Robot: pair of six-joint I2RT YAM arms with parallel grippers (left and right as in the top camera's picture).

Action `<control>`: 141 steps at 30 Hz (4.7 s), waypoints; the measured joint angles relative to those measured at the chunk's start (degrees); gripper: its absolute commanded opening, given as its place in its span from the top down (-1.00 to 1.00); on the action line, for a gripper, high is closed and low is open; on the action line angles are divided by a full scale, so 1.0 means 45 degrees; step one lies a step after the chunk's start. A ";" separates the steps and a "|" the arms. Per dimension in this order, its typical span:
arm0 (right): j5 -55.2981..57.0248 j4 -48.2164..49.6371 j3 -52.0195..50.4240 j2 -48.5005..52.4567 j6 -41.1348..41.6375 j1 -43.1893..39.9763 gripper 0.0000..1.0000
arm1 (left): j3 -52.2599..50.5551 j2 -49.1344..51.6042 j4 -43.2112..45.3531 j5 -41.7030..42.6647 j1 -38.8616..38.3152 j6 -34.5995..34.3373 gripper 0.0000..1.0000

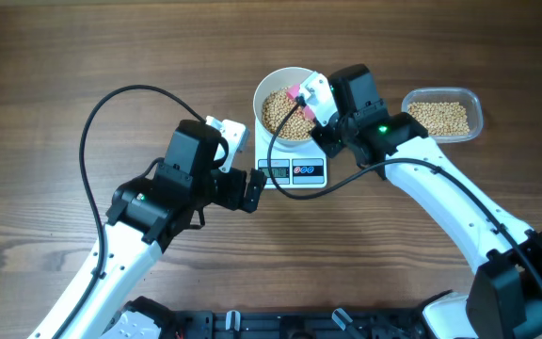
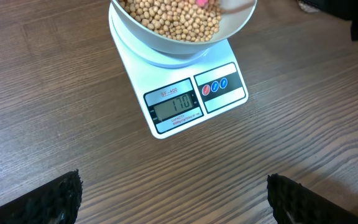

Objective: Scoop item into bowl and weigh 150g on scale
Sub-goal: 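Drag the scoop through the bowl's soybeans to scoop some out, then lift the pink scoop out of the bowl and carry it right toward the tub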

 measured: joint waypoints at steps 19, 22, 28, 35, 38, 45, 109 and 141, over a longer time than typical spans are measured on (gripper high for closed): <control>-0.3104 -0.1457 0.0000 0.0000 0.0073 -0.0010 0.91 | 0.0000 0.0000 0.0000 0.0000 0.0000 0.0000 -1.00; -0.3483 -0.1797 0.0000 0.0000 0.0068 -0.0010 0.91 | 0.0000 0.0000 0.0005 0.0000 0.0000 0.0000 -1.00; -0.3594 -0.1865 0.0000 0.0000 0.0073 -0.0010 0.91 | 0.0000 0.0000 0.0005 0.0000 0.0000 0.0000 -1.00; -0.1209 -0.1171 0.0000 0.0000 0.0413 -0.0010 0.91 | 0.0000 0.0000 0.0005 0.0000 0.0000 0.0000 -1.00; -0.0549 -0.0981 0.0000 0.0005 0.0505 -0.0010 0.91 | 0.0000 0.0000 0.0005 0.0005 0.0000 0.0000 -1.00; 0.0748 -0.0262 0.0000 0.0005 0.0602 -0.0005 0.91 | 0.0000 0.0000 0.0005 0.0000 0.0000 0.0000 -1.00; -0.5061 -0.0311 0.0000 -0.0865 0.4566 -0.1996 0.91 | 0.0000 0.0000 0.0005 0.0000 0.0000 0.0000 -1.00; -1.2313 0.1792 0.0015 -0.2035 0.9554 -0.9646 0.92 | 0.0000 0.0000 0.0005 0.0000 0.0000 0.0000 -1.00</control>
